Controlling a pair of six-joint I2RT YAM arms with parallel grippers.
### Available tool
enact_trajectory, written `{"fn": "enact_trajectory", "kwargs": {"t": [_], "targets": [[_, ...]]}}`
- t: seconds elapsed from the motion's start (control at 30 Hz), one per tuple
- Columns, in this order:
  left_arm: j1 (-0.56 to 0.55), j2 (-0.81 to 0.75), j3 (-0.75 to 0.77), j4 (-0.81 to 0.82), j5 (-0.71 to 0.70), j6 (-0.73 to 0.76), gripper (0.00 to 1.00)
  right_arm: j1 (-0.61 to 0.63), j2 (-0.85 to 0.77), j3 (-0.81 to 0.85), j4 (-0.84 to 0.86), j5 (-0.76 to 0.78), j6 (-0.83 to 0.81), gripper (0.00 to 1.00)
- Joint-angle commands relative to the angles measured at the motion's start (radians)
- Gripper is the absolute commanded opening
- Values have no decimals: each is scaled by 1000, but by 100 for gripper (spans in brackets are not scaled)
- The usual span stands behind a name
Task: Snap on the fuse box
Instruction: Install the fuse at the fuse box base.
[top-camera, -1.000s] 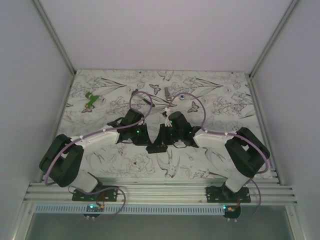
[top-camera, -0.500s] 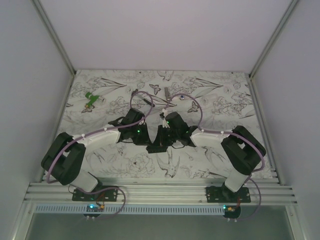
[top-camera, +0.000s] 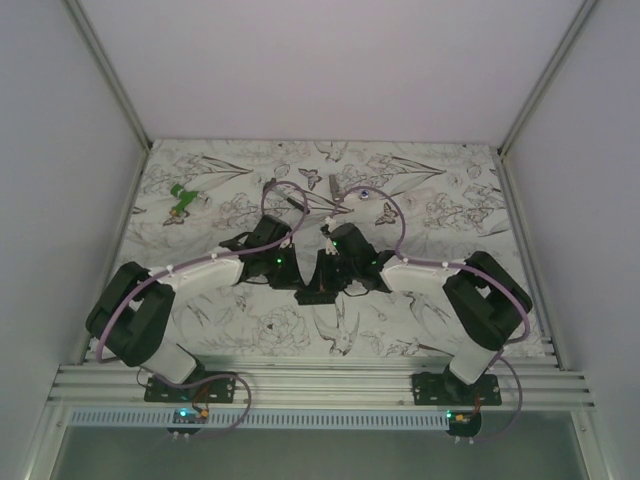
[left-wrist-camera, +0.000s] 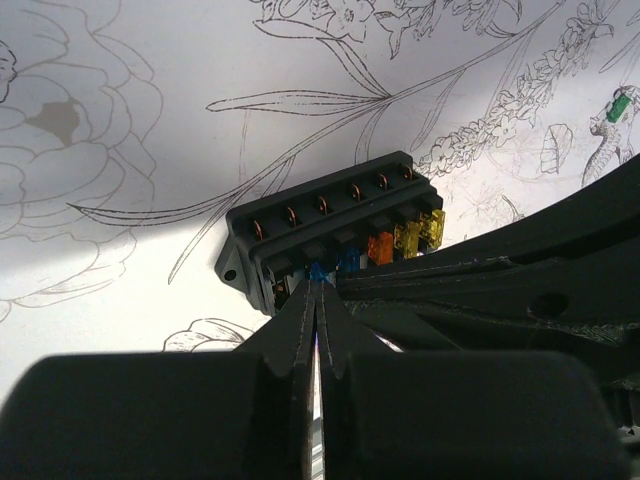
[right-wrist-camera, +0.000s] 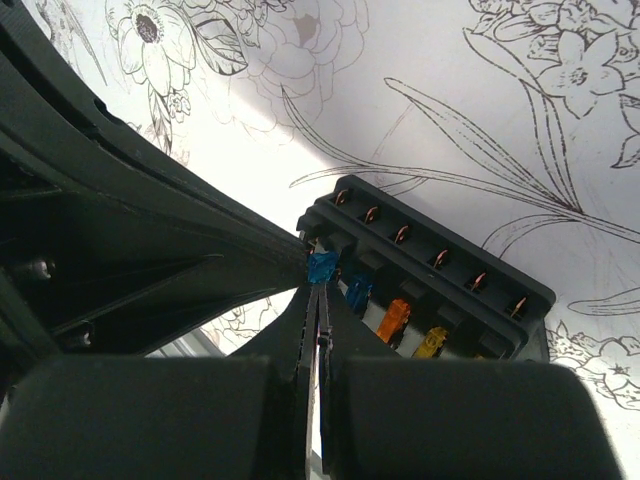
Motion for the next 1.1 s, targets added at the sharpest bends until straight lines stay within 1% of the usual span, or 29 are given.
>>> {"fn": "enact_trajectory", "kwargs": {"t": [0.0, 0.17, 0.3, 0.47, 0.6, 0.77, 1.07], "targets": [[-57, 69, -30, -26, -10, -11, 1, 33, 11, -13, -10, 46, -7, 3], [-67, 26, -4, -65, -39, 6, 4, 36, -88, -27, 10, 69, -61, 11], [-82, -14, 37, -122, -93, 34, 11, 27, -191, -38, -34, 134, -114, 20], [-106, -23, 87, -177, -138, 59, 22, -46, -254, -101, -64, 163, -134, 26], [-130, -12, 123, -223, -168, 65, 24, -106, -275, -154, -73, 170, -143, 32], [-161, 4, 167, -273, -214, 56, 24, -154, -254, -193, -63, 149, -147, 33], [-189, 96, 244, -337, -267, 53, 23, -155, -191, -227, 57, 45, -115, 33]]}}
